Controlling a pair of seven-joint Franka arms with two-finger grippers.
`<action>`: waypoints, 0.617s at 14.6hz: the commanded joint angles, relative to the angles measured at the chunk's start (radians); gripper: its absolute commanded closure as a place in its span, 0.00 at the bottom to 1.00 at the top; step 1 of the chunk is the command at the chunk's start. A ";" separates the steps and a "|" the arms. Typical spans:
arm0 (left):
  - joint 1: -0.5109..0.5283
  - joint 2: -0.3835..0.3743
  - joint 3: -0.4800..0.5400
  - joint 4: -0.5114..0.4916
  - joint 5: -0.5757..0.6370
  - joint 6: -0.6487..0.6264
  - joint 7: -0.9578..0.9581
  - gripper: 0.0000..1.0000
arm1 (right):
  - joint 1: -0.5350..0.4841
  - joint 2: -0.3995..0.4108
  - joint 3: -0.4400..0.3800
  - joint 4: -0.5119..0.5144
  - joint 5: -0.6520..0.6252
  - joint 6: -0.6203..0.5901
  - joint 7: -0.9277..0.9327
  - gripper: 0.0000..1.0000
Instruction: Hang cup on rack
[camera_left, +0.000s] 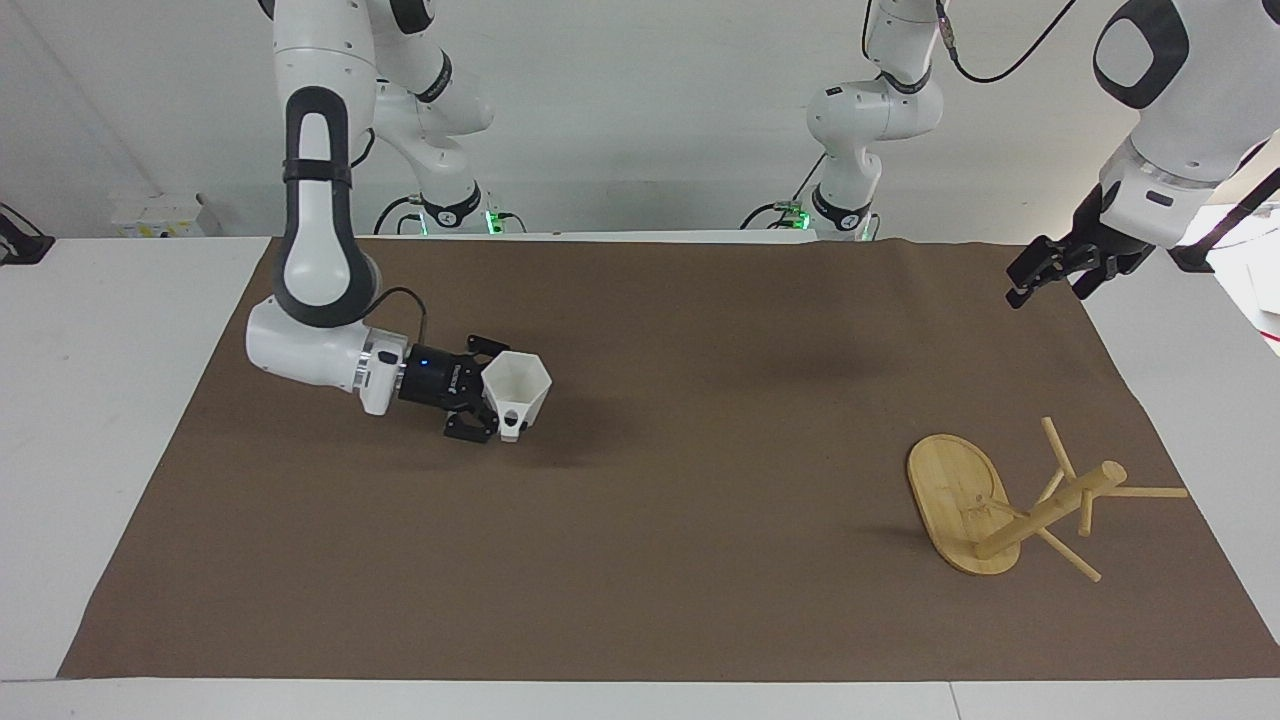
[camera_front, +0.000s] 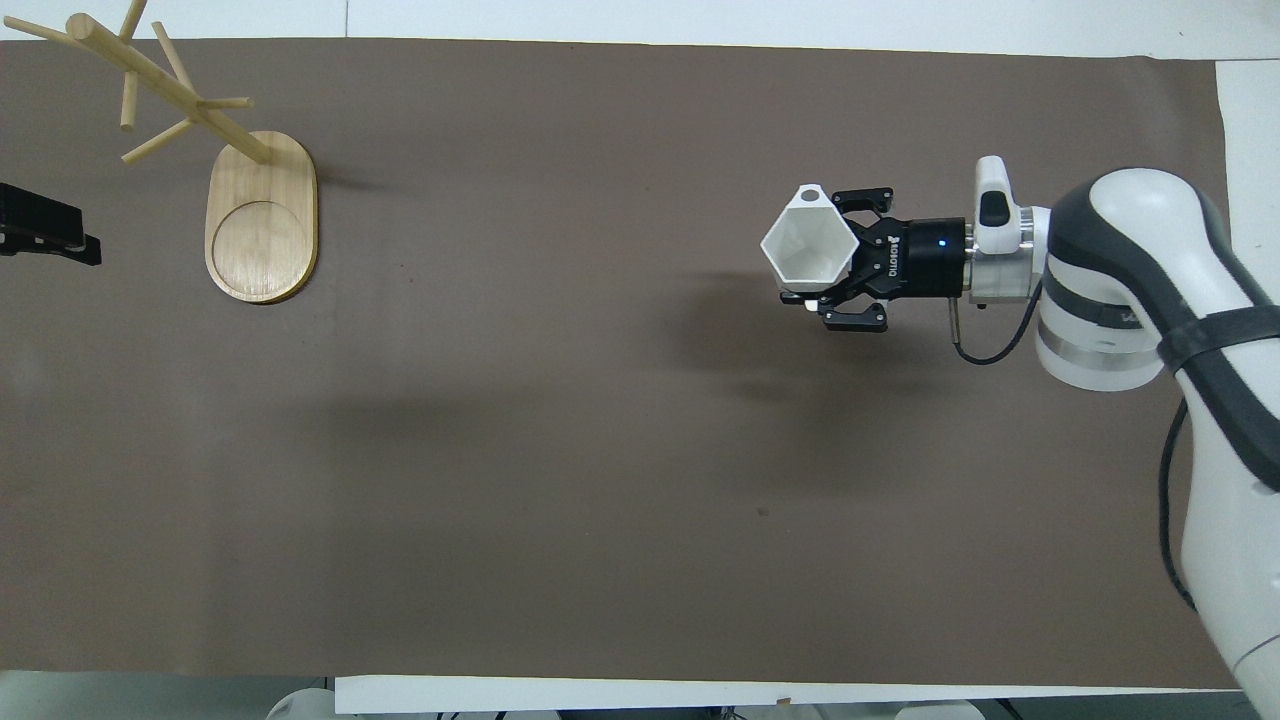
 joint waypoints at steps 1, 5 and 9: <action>-0.114 -0.052 0.003 -0.071 0.007 0.022 -0.038 0.00 | 0.088 -0.059 -0.005 -0.019 0.020 0.088 0.088 0.75; -0.341 0.011 0.003 -0.038 -0.017 0.197 -0.344 0.00 | 0.149 -0.073 -0.006 -0.031 0.043 0.180 0.099 0.74; -0.515 0.095 0.003 0.028 -0.080 0.294 -0.555 0.00 | 0.198 -0.073 -0.005 -0.033 0.068 0.232 0.099 0.73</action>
